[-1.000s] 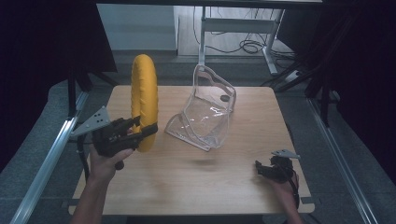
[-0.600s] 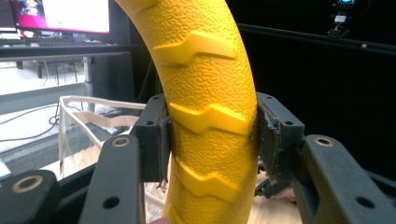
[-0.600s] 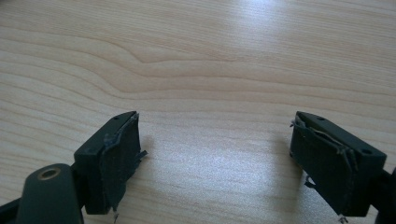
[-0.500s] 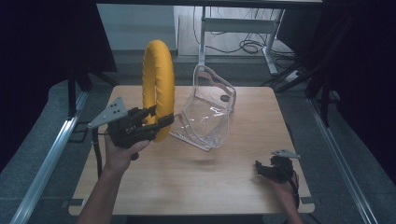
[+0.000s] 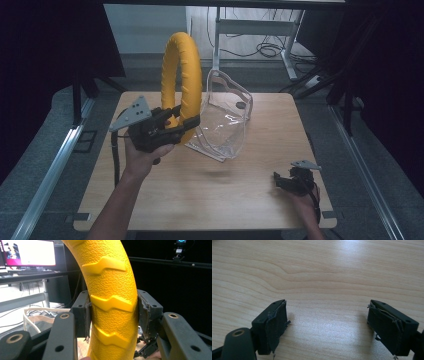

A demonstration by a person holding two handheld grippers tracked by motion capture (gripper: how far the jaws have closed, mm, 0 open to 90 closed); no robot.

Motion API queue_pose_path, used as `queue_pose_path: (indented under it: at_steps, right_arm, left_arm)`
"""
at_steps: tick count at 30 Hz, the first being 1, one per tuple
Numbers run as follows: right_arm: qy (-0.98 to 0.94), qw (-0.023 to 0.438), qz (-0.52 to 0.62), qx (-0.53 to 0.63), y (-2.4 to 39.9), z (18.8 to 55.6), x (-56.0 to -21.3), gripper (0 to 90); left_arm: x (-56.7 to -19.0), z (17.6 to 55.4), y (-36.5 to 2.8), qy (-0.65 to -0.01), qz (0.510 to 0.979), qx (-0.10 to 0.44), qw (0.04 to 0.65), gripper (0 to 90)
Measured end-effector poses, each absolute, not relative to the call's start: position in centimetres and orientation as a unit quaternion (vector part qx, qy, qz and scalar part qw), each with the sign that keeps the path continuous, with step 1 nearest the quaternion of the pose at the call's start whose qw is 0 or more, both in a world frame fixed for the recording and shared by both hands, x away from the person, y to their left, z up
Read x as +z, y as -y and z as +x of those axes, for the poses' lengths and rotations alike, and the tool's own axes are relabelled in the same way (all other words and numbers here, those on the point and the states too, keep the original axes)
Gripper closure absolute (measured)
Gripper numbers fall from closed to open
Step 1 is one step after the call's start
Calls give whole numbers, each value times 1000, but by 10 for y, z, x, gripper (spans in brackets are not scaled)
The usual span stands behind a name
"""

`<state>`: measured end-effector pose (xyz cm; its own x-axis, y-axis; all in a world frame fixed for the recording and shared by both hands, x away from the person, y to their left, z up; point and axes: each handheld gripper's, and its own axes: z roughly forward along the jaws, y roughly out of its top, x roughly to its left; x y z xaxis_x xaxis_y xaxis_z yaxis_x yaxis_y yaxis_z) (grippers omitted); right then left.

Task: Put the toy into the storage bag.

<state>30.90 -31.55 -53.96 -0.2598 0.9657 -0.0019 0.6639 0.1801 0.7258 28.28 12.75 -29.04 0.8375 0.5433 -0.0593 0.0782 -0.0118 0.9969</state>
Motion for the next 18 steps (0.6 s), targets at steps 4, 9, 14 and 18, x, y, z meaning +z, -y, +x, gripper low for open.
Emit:
queue_pose_path:
  at_steps: [4,9,14,18]
  right_arm:
    - [-729,241,559,313,315,309,-540,164]
    - [-728,241,560,313,315,309,-540,164]
    - [-728,241,561,313,315,309,-539,164]
    - [-728,242,560,313,315,309,-540,165]
  left_arm:
    - [-286,283,-122,-222,688,176,668,512]
    - [-282,285,-115,-221,690,181,665,513]
    - [-278,288,-109,-217,690,182,666,512]
    - [-276,290,-102,-214,693,182,664,512]
